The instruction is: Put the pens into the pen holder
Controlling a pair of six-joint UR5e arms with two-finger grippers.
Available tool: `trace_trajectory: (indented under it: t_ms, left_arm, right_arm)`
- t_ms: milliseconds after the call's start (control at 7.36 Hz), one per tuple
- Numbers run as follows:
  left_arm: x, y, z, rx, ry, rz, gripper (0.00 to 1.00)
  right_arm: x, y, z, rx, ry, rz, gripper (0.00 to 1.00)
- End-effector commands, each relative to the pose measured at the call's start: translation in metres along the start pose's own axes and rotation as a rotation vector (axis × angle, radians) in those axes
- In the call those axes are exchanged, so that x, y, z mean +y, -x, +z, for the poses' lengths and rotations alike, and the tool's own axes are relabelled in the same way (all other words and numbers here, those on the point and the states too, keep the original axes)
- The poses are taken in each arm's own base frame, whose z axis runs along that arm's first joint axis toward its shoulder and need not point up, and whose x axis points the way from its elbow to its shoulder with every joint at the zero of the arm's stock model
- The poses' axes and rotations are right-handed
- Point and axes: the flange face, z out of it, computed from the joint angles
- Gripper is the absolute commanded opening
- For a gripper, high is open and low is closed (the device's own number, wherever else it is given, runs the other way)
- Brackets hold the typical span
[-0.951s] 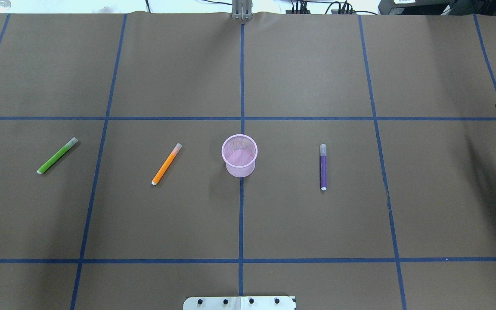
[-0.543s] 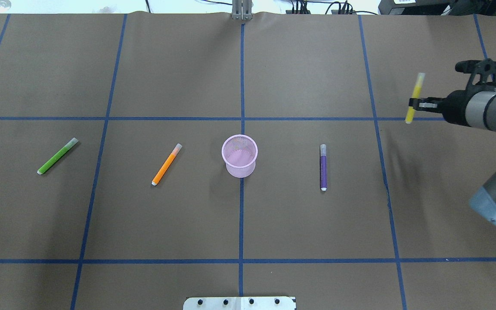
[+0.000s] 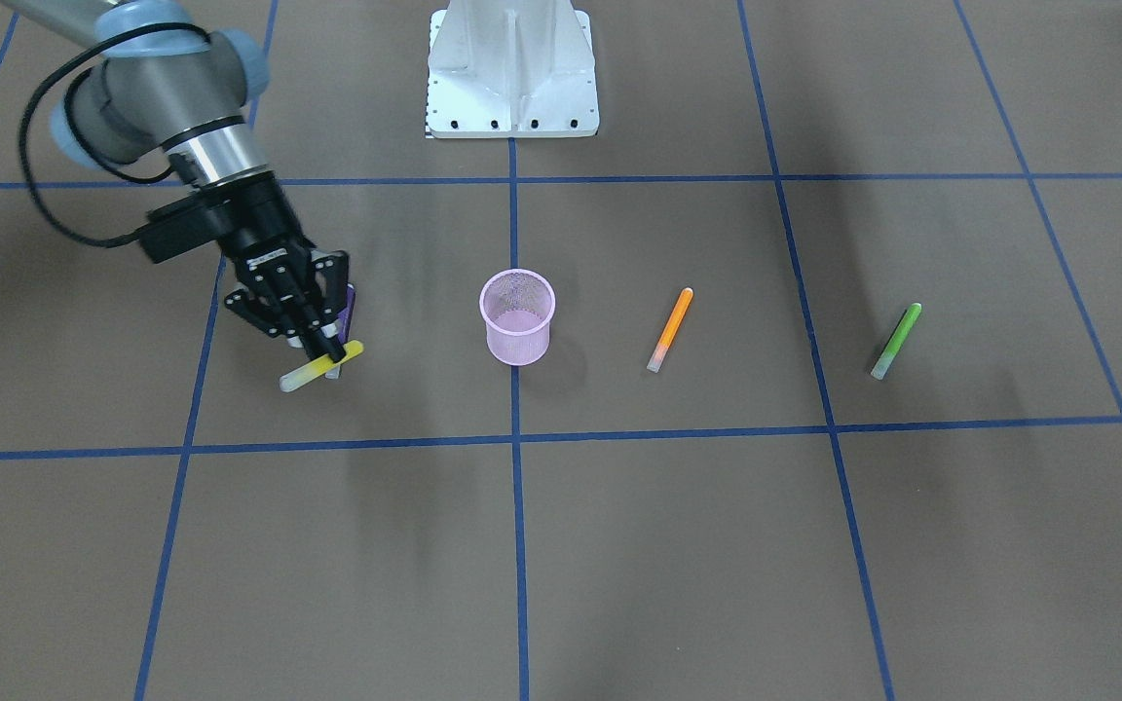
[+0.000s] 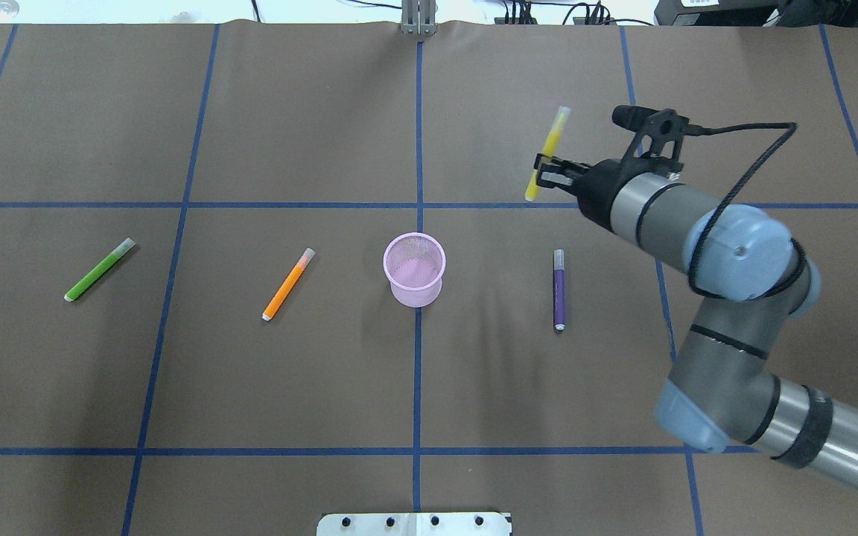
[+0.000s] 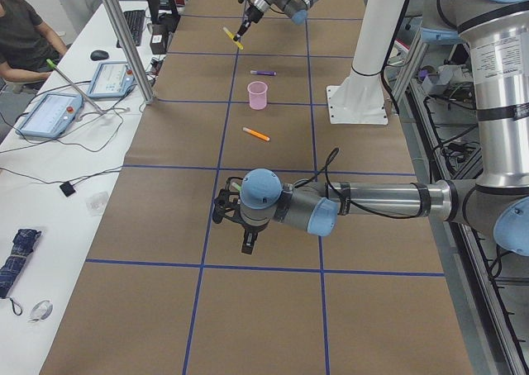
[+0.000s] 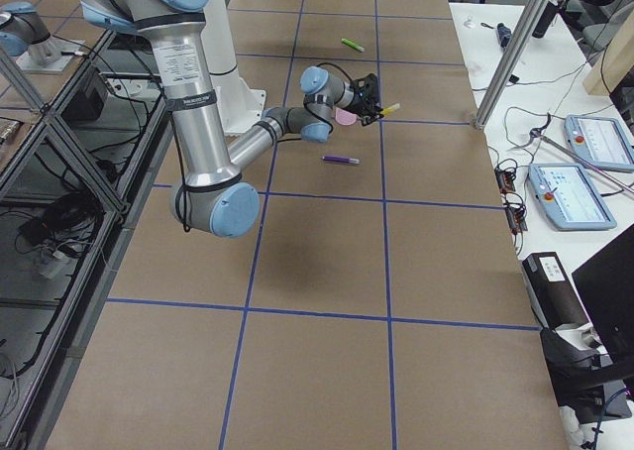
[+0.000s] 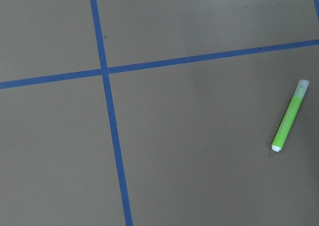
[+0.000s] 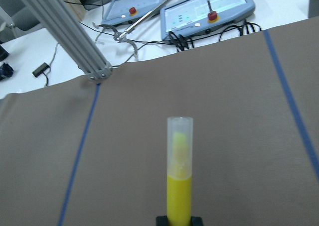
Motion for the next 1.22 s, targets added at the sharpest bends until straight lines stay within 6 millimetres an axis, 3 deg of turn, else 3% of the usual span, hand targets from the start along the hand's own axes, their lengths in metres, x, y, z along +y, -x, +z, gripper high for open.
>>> trace_trajectory:
  t_ms: [0,408,679,815,951,1087]
  left_arm:
    - [0.0,-0.002,0.003,0.003,0.008,0.002,1.0]
    - [-0.004,-0.006,0.002,0.006,0.002,0.017,1.0]
    - [-0.033,-0.03,0.009,0.016,0.005,0.026,1.0]
    - [-0.051,-0.05,0.017,0.022,0.013,0.032,1.0]
    - [-0.065,-0.074,0.031,0.031,0.034,0.032,1.0]
    - [-0.085,-0.103,0.044,0.035,0.047,0.023,1.0]
  right_arm:
    - [0.043,0.1,0.001,0.026,-0.05,-0.032,0.0]
    - [0.099,0.117,0.008,0.053,-0.057,-0.072,0.0]
    - [0.119,0.119,0.011,0.069,-0.073,-0.089,0.0]
    - [0.121,0.119,0.013,0.072,-0.072,-0.091,0.25]
    - [0.121,0.118,0.013,0.072,-0.072,-0.091,0.86]
    - [0.118,0.122,0.008,0.061,-0.073,-0.083,1.0]
